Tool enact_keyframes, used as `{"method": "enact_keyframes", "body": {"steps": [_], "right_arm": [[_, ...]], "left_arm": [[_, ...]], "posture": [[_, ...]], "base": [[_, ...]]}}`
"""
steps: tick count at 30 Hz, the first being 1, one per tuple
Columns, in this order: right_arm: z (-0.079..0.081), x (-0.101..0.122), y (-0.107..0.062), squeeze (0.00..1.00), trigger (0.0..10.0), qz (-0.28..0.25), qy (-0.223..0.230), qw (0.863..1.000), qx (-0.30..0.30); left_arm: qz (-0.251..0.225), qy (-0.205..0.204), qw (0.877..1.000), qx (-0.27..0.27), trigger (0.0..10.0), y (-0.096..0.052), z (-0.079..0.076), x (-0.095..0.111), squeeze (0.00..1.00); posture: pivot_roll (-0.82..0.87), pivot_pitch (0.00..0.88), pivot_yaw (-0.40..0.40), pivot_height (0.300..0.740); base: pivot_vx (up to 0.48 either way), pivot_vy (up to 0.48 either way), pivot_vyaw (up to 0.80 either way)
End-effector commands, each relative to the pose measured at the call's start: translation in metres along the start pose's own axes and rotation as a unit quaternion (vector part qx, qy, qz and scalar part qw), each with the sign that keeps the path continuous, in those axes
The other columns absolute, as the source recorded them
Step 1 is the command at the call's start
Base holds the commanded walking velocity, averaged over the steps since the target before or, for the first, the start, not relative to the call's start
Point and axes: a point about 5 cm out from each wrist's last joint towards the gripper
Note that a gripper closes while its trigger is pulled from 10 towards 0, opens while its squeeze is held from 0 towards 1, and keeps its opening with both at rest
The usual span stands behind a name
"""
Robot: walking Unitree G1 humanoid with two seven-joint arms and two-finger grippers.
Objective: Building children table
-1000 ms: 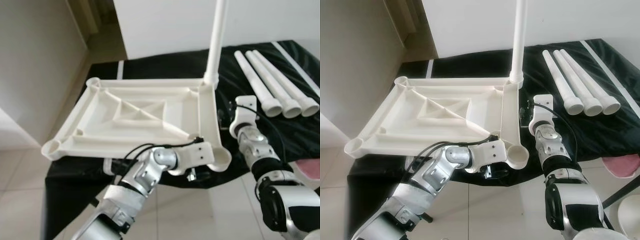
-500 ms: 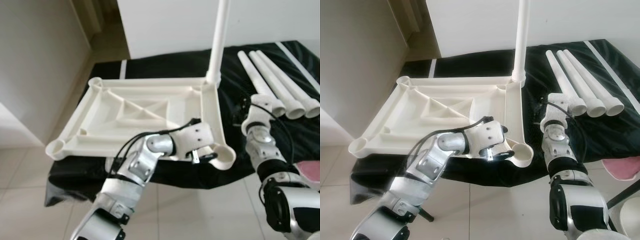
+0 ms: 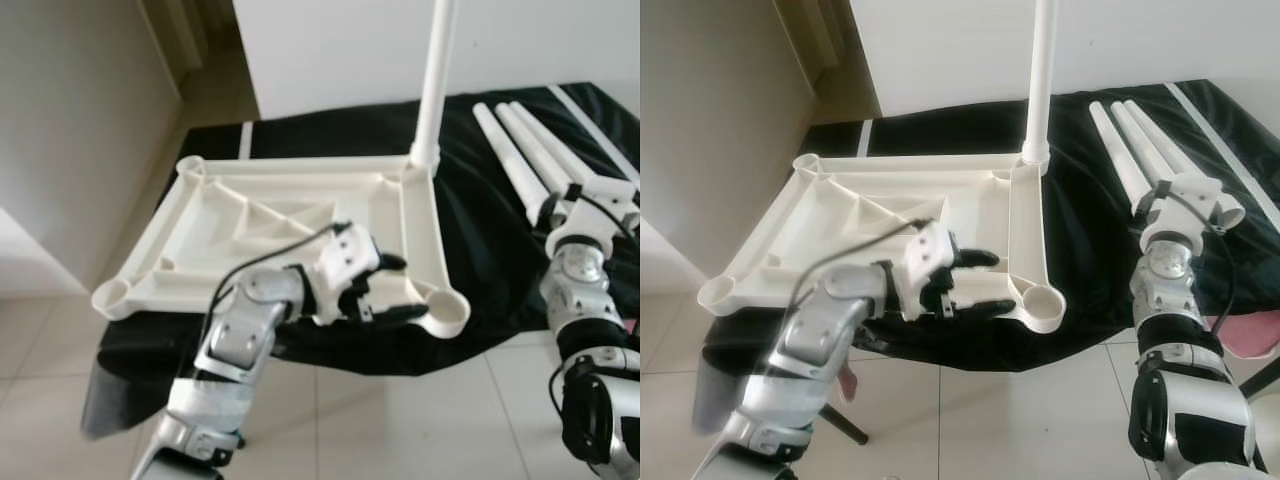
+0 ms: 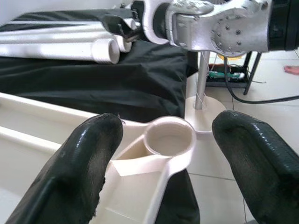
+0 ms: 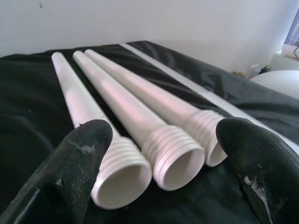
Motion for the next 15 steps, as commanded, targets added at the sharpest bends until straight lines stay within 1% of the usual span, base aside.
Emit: {"method": "enact_keyframes", "body": {"steps": [1, 4, 5, 6, 7, 8, 9, 10, 11, 13, 14, 15], "right_arm": [[0.0, 0.004, 0.001, 0.0, 10.0, -0.002, 0.007, 1.0, 0.0], [-0.001, 0.005, 0.002, 0.0, 10.0, -0.002, 0.008, 1.0, 0.001], [0.0, 0.01, 0.004, 0.0, 10.0, -0.006, 0.009, 1.0, 0.011], [0.0, 0.01, 0.004, 0.0, 10.0, -0.006, 0.009, 1.0, 0.011], [0.0, 0.013, 0.006, 0.0, 10.0, -0.009, 0.009, 1.0, 0.02], [0.001, 0.016, 0.008, 0.0, 10.0, -0.007, 0.007, 0.999, 0.037], [0.001, 0.016, 0.008, 0.0, 10.0, -0.007, 0.007, 0.999, 0.037], [0.003, 0.017, 0.008, 0.0, 10.0, -0.004, 0.01, 0.999, 0.048], [0.007, 0.018, 0.01, 0.0, 10.0, 0.004, 0.015, 0.997, 0.078], [0.007, 0.018, 0.01, 0.0, 10.0, 0.006, 0.017, 0.996, 0.084], [0.01, 0.019, 0.01, 0.0, 10.0, 0.006, 0.018, 0.995, 0.098], [0.01, 0.019, 0.01, 0.0, 10.0, 0.006, 0.018, 0.995, 0.098]], "left_arm": [[-0.009, -0.014, 0.998, 0.058, 10.0, -0.002, 0.007, 0.003, 0.0], [-0.009, -0.018, 0.998, 0.064, 10.0, -0.002, 0.008, 0.004, 0.0], [-0.018, -0.032, 0.997, 0.075, 10.0, 0.0, 0.01, 0.007, 0.0], [-0.018, -0.032, 0.997, 0.075, 10.0, 0.0, 0.01, 0.007, 0.0], [-0.025, -0.043, 0.995, 0.083, 10.0, 0.002, 0.01, 0.01, 0.0], [-0.033, -0.038, 0.995, 0.084, 10.0, 0.004, 0.008, 0.012, 0.0], [-0.033, -0.038, 0.995, 0.084, 10.0, 0.004, 0.008, 0.012, 0.0], [-0.037, -0.031, 0.995, 0.084, 10.0, 0.004, 0.005, 0.013, 0.0], [-0.042, -0.024, 0.995, 0.088, 10.0, 0.004, -0.002, 0.013, 0.0], [-0.043, -0.025, 0.995, 0.09, 10.0, 0.004, -0.003, 0.013, 0.0], [-0.045, -0.031, 0.994, 0.095, 10.0, 0.003, -0.005, 0.013, 0.0], [-0.045, -0.031, 0.994, 0.095, 10.0, 0.003, -0.005, 0.013, 0.0]], "posture": [[-0.06, 0.0, 0.1, 0.74], [-0.06, 0.0, 0.1, 0.74], [-0.06, 0.0, 0.096, 0.74], [-0.06, 0.0, 0.096, 0.74], [-0.06, 0.0, 0.096, 0.74], [-0.04, 0.014, 0.085, 0.74], [-0.04, 0.014, 0.085, 0.74], [-0.02, 0.03, 0.074, 0.74], [-0.01, 0.039, 0.069, 0.74], [-0.01, 0.039, 0.069, 0.74], [0.01, 0.066, 0.06, 0.74], [0.01, 0.066, 0.06, 0.74]], "base": [[0.0, 0.0, 0.0], [0.0, 0.0, 0.0], [0.0, 0.0, 0.0], [0.0, 0.0, 0.0], [0.0, 0.0, 0.0], [0.0, 0.0, 0.0], [0.0, 0.0, 0.0], [0.0, 0.0, 0.0], [0.0, 0.0, 0.0], [0.0, 0.0, 0.0], [0.0, 0.0, 0.0], [0.0, 0.0, 0.0]]}}
Point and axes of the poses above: a point about 5 cm out from each wrist's last joint towards the gripper, its own y axis pointing out of the wrist towards the gripper, its own x axis along the axis of the wrist's last joint, z = x × y, and after that the axes turned 11 degrees about -y, right-handed
